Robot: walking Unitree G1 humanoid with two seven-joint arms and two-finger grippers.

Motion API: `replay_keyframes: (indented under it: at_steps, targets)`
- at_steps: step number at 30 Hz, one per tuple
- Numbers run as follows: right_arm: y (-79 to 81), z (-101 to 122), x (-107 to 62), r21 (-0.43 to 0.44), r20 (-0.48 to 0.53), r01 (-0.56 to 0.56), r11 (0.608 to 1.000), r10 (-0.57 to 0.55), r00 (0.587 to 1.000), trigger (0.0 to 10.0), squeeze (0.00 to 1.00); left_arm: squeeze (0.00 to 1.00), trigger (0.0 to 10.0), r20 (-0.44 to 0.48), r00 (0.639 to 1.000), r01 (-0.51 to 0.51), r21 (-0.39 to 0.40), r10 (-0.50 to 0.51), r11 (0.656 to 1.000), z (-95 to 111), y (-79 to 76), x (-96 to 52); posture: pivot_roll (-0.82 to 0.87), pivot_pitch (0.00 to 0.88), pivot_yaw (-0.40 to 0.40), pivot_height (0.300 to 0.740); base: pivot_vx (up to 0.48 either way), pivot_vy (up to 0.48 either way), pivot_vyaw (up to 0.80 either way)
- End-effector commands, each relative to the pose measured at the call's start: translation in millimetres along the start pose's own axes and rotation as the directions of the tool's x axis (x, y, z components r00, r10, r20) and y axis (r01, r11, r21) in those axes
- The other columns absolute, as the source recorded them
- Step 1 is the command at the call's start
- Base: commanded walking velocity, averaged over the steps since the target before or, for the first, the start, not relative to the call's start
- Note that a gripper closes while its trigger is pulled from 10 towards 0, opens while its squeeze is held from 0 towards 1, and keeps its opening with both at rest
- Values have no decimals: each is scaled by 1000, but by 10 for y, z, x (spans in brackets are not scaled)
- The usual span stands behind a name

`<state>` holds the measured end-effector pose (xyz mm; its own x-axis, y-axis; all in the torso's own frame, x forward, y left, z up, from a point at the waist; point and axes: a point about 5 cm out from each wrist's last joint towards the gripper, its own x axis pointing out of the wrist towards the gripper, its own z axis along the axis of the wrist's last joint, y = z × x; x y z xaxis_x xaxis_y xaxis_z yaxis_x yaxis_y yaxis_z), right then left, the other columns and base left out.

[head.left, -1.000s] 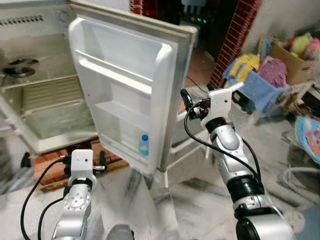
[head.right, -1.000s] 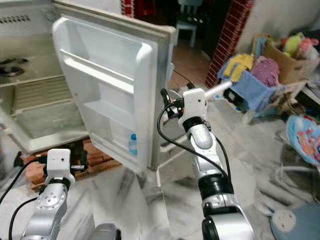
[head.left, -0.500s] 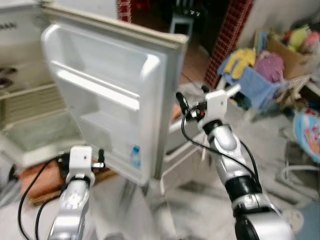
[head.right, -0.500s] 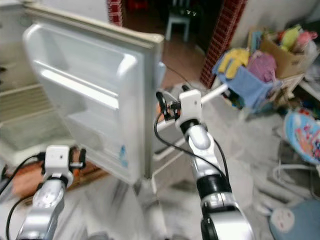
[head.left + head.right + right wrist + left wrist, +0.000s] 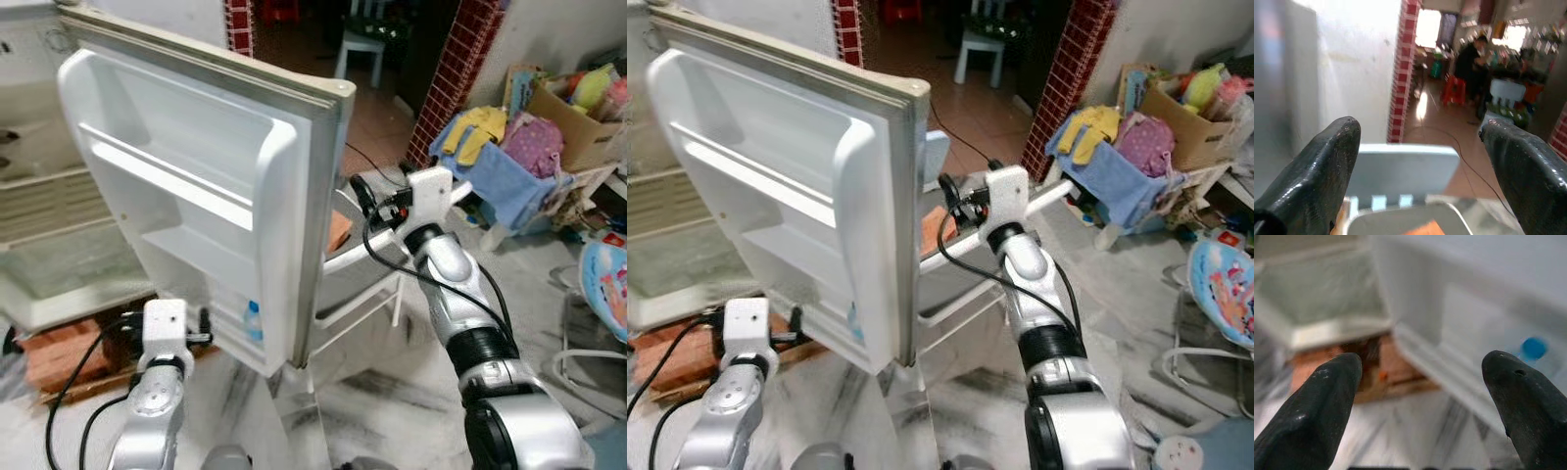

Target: Restocking fridge

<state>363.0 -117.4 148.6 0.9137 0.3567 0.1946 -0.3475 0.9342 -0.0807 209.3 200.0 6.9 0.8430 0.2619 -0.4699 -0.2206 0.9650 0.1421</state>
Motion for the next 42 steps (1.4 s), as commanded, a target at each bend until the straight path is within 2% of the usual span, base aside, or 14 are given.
replay_keyframes:
  at_steps: [1, 7, 11, 12, 13, 14, 16, 19, 21, 25, 26, 36, 38, 42]
  targets:
    - [15, 23, 55, -1, -1, 5, 1000, -5, 1000, 10000, 0, 0, 10000, -4, 1000, -13, -14, 13, 1000, 20, 20, -9, 180, 7, -42, 740, 0, 0, 0]
    - [323, 122, 282, 82, 9, -58, 995, 57, 998, 10000, 0, 0, 10000, -106, 994, -14, 16, 16, 1000, -155, 155, -84, 227, 11, -64, 740, 0, 0, 0]
    - [593, 185, 331, 185, 58, -217, 958, 210, 976, 10000, 0, 0, 10000, -198, 979, -33, 15, 36, 999, -312, 231, -168, 240, 11, -70, 740, 0, 0, 0]
    - [717, 209, 310, 252, 90, -320, 913, 307, 947, 10000, 0, 0, 10000, -228, 972, -51, -1, 50, 999, -363, 263, -201, 241, 12, -71, 740, 0, 0, 0]
    - [900, 285, 239, 345, 178, -484, 804, 450, 875, 10000, 0, 0, 10000, -273, 960, -74, -27, 64, 997, -446, 305, -251, 241, 12, -71, 740, 0, 0, 0]
    - [977, 331, 188, 381, 226, -558, 737, 512, 829, 10000, 0, 0, 10000, -291, 954, -83, -37, 69, 996, -482, 324, -271, 243, 14, -70, 740, 0, 0, 0]
    - [1162, 523, -58, 435, 366, -748, 502, 660, 656, 10000, 0, 0, 10000, -325, 943, -98, -66, 72, 993, -569, 363, -316, 239, 12, -68, 740, 0, 0, 0]
    - [1225, 604, -259, 427, 415, -821, 379, 725, 551, 10000, 0, 0, 10000, -326, 943, -84, -59, 60, 995, -559, 354, -315, 231, 12, -65, 740, 0, 0, 0]
    - [1229, 576, -304, 428, 407, -828, 363, 740, 535, 10000, 0, 0, 10000, -322, 945, -69, -34, 54, 997, -542, 345, -303, 227, 10, -61, 740, 0, 0, 0]
    - [1125, 276, -256, 407, 264, -763, 502, 735, 625, 10000, 0, 0, 10000, -328, 944, -57, -22, 47, 998, -544, 343, -296, 224, 10, -58, 740, 0, 0, 0]
    - [1125, 276, -256, 407, 264, -763, 502, 735, 625, 10000, 0, 0, 10000, -328, 944, -57, -22, 47, 998, -544, 343, -296, 224, 10, -58, 740, 0, 0, 0]
    - [865, -95, -314, 312, -23, -572, 758, 608, 793, 10000, 0, 0, 10000, -336, 939, -79, -16, 69, 997, -663, 394, -243, 226, 13, -58, 740, 0, 0, 0]
    - [742, -138, -312, 207, -67, -470, 858, 492, 868, 10000, 0, 0, 10000, -281, 954, -101, 30, 105, 994, -632, 438, -203, 226, 15, -63, 740, 0, 0, 0]
    - [531, -196, -328, 203, -81, -243, 949, 263, 961, 10000, 0, 0, 10000, -184, 976, -95, 126, 118, 987, -484, 468, -100, 218, 12, -68, 740, 0, 0, 0]
